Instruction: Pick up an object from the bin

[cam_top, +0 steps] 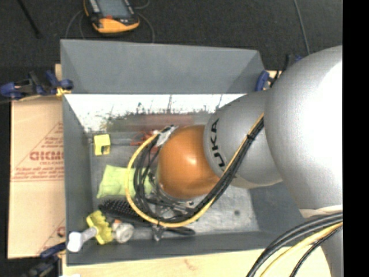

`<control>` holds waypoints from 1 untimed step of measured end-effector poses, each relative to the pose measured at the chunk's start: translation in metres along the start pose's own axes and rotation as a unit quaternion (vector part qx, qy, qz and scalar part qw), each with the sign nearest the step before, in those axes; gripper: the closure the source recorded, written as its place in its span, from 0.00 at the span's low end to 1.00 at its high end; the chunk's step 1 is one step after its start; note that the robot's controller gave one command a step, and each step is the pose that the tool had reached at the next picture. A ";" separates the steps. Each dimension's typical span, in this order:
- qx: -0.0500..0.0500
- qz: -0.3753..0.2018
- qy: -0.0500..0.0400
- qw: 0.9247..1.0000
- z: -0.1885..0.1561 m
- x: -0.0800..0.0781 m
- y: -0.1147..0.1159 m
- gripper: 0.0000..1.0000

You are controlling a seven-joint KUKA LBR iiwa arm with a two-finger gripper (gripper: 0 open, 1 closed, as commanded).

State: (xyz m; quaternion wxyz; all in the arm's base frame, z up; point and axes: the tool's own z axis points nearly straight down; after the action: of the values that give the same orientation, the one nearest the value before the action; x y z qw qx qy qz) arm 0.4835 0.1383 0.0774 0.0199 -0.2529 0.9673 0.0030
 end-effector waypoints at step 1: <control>0.000 0.000 0.000 1.000 0.000 0.000 0.000 1.00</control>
Offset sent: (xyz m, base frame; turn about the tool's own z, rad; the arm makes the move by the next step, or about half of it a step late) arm -0.0114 0.0019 0.0397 -0.0191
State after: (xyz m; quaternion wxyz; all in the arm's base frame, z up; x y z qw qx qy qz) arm 0.4835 0.1383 0.0774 0.0199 -0.2526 0.9674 0.0029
